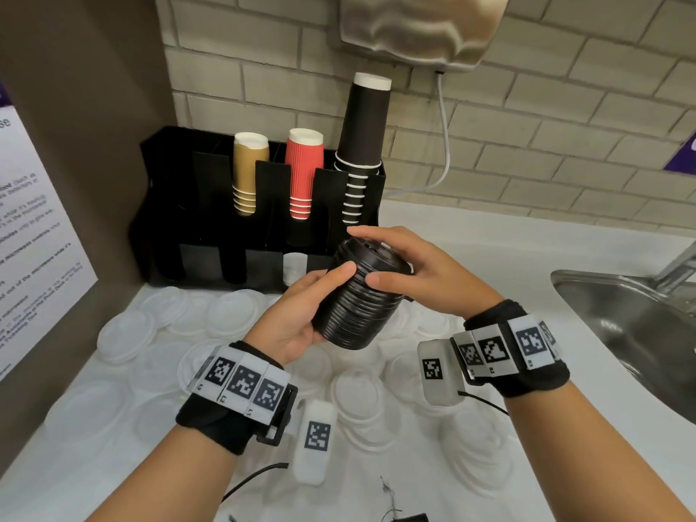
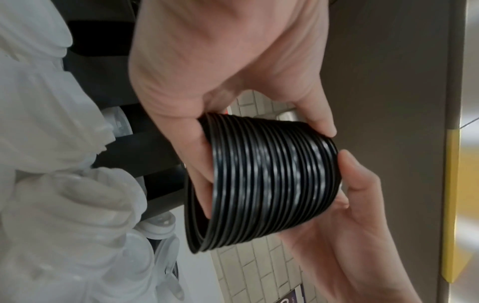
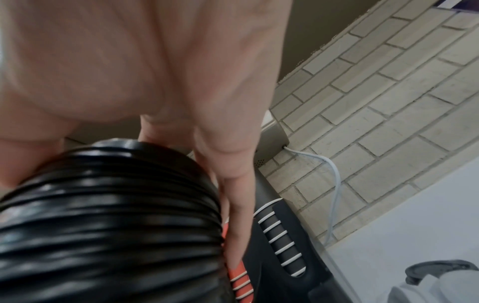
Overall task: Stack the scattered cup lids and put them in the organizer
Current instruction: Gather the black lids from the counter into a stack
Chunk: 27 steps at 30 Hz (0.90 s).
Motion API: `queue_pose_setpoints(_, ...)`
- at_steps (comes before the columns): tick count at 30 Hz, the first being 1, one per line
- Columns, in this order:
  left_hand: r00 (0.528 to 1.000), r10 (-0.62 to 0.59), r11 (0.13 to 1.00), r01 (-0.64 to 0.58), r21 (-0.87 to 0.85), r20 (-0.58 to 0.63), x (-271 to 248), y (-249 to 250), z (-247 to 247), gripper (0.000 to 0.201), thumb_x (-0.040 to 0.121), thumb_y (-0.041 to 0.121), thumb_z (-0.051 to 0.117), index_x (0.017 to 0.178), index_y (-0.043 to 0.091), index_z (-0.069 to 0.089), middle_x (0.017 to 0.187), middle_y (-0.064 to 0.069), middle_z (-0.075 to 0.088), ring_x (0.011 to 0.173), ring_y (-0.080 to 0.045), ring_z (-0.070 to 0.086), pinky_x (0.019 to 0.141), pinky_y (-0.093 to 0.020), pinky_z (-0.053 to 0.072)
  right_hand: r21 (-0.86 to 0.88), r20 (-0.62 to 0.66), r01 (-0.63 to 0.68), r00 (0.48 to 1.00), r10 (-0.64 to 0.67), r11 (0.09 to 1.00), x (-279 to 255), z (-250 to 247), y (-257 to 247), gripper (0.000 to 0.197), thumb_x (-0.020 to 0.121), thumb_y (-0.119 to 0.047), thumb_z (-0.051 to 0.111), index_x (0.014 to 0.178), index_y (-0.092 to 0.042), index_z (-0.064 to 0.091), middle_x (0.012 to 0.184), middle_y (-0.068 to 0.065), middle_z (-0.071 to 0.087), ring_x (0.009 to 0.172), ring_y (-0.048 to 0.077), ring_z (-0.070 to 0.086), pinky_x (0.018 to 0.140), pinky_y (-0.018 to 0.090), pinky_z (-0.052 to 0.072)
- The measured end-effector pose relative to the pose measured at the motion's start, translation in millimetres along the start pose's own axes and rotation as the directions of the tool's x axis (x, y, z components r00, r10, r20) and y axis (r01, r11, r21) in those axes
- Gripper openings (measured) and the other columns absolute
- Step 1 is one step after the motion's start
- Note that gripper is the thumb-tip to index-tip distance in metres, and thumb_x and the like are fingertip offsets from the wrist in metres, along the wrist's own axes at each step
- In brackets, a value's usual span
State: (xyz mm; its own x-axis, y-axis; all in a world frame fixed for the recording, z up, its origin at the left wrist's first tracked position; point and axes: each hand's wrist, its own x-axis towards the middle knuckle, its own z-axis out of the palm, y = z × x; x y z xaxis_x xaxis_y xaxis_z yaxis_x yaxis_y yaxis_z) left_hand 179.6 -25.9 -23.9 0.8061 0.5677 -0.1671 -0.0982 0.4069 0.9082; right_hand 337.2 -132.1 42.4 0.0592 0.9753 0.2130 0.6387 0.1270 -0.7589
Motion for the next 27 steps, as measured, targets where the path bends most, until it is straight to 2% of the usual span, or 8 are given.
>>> queue_pose_setpoints(2, 1.0, 0.014, 1.0, -0.014, 0.001, -0.003, 0, 0, 0, 0.08, 0.05, 0.056, 0.078, 0.119, 0.017, 0.064, 0.106, -0.003, 0.074, 0.096, -0.018, 0.072, 0.072, -0.035, 0.059, -0.002, 0.03, -0.013, 0.999, 0.013, 1.0, 0, 1, 0, 0.051, 0.091, -0.026, 0.063, 0.136, -0.044, 0.045, 0.126, -0.004, 0.048, 0.12, 0.003, 0.049, 0.1, 0.02, 0.043)
queue_pose_setpoints(5, 0.999, 0.035, 0.999, -0.035, 0.01, -0.005, 0, 0, -1, 0.078, 0.052, 0.055, 0.077, 0.119, 0.016, 0.064, 0.107, -0.004, 0.074, 0.097, -0.019, 0.072, 0.074, -0.035, 0.058, 0.004, 0.049, -0.002, 0.999, 0.002, 1.0, 0, 2, 1, 0.052, 0.093, -0.024, 0.06, 0.137, -0.045, 0.042, 0.128, -0.004, 0.046, 0.121, 0.003, 0.047, 0.102, 0.024, 0.043)
queue_pose_setpoints(11, 0.999, 0.043, 0.999, -0.042, -0.017, 0.021, 3, 0, -6, 0.069, 0.06, 0.046, 0.078, 0.12, 0.016, 0.065, 0.111, -0.005, 0.073, 0.099, -0.017, 0.071, 0.07, -0.029, 0.057, -0.019, 0.006, 0.041, 0.999, -0.041, 0.999, 2, -1, 7, 0.057, 0.086, -0.026, 0.068, 0.137, -0.04, 0.046, 0.127, -0.003, 0.048, 0.121, 0.005, 0.049, 0.101, 0.019, 0.042)
queue_pose_setpoints(13, 0.998, 0.015, 0.998, -0.012, -0.057, 0.058, 3, -2, -8, 0.064, 0.066, 0.047, 0.08, 0.12, 0.017, 0.066, 0.117, -0.008, 0.07, 0.106, -0.021, 0.069, 0.076, -0.032, 0.058, -0.039, 0.011, 0.032, 0.999, -0.031, 0.999, 4, -2, 9, 0.059, 0.084, -0.028, 0.071, 0.135, -0.042, 0.047, 0.126, -0.004, 0.047, 0.119, 0.002, 0.048, 0.1, 0.017, 0.042)
queue_pose_setpoints(16, 0.992, -0.027, 0.996, 0.037, -0.084, 0.121, 4, -3, -9, 0.055, 0.065, 0.058, 0.075, 0.109, 0.025, 0.073, 0.118, -0.009, 0.07, 0.109, -0.025, 0.067, 0.079, -0.037, 0.058, -0.079, 0.049, 0.022, 0.999, -0.018, 0.997, 7, 0, 11, 0.061, 0.082, -0.026, 0.074, 0.134, -0.043, 0.048, 0.124, -0.006, 0.044, 0.119, 0.002, 0.046, 0.1, 0.02, 0.043)
queue_pose_setpoints(20, 0.996, -0.065, 0.991, 0.072, -0.115, 0.064, 13, -6, -7, 0.067, 0.064, 0.054, 0.073, 0.122, 0.021, 0.063, 0.116, -0.009, 0.071, 0.106, -0.026, 0.069, 0.074, -0.039, 0.059, -0.149, 0.085, 0.022, 0.996, -0.009, 0.989, 9, 6, 11, 0.063, 0.08, -0.026, 0.076, 0.134, -0.044, 0.047, 0.127, -0.007, 0.033, 0.118, -0.007, 0.036, 0.096, 0.005, 0.037)
queue_pose_setpoints(25, 0.997, -0.052, 0.992, 0.057, -0.113, 0.052, 20, -9, -8, 0.042, 0.063, 0.051, 0.073, 0.097, 0.026, 0.077, 0.104, -0.007, 0.075, 0.097, -0.025, 0.072, 0.07, -0.038, 0.06, -0.204, 0.1, 0.022, 0.995, -0.001, 0.979, 14, 6, 11, 0.067, 0.08, -0.025, 0.076, 0.138, -0.038, 0.045, 0.13, -0.004, 0.031, 0.118, -0.008, 0.033, 0.094, 0.0, 0.034)
queue_pose_setpoints(27, 0.998, -0.054, 0.994, 0.058, -0.093, 0.042, 23, -8, -11, 0.053, 0.063, 0.053, 0.077, 0.107, 0.024, 0.074, 0.11, -0.007, 0.073, 0.102, -0.026, 0.07, 0.077, -0.041, 0.059, -0.209, 0.094, 0.026, 0.996, -0.006, 0.978, 15, 6, 12, 0.068, 0.08, -0.026, 0.076, 0.139, -0.039, 0.043, 0.131, -0.004, 0.03, 0.117, -0.007, 0.034, 0.095, 0.0, 0.034)
